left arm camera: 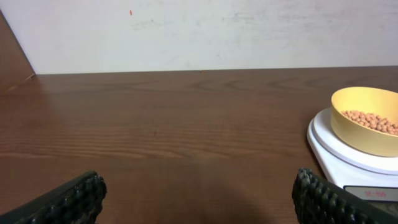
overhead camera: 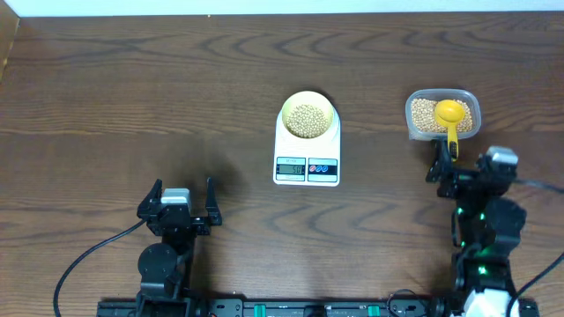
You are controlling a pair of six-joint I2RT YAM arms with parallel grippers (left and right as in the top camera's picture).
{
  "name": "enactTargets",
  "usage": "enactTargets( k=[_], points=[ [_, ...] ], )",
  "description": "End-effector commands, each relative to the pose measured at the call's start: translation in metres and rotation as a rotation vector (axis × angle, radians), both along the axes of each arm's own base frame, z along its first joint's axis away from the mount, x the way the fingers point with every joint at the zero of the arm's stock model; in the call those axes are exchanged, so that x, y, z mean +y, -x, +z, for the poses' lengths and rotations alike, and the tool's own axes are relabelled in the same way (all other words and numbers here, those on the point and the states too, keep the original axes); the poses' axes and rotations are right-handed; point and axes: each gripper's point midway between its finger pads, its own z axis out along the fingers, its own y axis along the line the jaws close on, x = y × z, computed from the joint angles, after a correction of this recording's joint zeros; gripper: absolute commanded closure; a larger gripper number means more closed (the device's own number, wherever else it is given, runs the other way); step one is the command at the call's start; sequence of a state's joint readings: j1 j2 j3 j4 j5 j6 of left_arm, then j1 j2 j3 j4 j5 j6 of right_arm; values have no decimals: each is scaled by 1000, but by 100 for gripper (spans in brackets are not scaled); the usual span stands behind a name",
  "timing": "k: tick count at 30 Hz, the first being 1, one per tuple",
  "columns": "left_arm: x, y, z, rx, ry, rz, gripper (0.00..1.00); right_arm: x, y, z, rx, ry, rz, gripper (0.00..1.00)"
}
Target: Scoop item into bowl and weigh 50g on scale
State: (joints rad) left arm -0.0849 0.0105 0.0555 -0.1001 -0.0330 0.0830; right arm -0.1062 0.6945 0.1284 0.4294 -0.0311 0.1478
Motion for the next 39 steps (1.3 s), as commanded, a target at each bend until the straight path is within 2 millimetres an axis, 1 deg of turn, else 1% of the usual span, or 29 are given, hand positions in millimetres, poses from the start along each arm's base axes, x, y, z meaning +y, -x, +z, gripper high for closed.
enactTargets(
  k=[1, 6, 12, 21, 27, 31, 34, 39],
  points=[
    [4, 0, -16, 35, -18, 20, 2, 3, 10, -3, -35, 9, 9, 1],
    [4, 0, -16, 35, -18, 20, 3, 4, 23, -5, -82, 15, 9, 1],
    [4, 0, -16, 35, -18, 20, 2, 5, 31, -5, -76, 14, 9, 1],
    [4, 0, -16, 35, -18, 20, 3, 7, 44, -14, -43, 11, 10, 1],
    [4, 0, -16, 35, -18, 20, 2, 7, 51, -24, -7, 7, 10, 1],
    [4, 0, -16, 35, -18, 20, 2, 7, 53, -12, -59, 13, 5, 1],
    [4, 0, -16, 35, -18, 20, 3, 7, 53, -12, -60, 24, 5, 1],
    [4, 0, -16, 35, -18, 20, 2, 13, 53, -12, -56, 94, 40, 1]
  ],
)
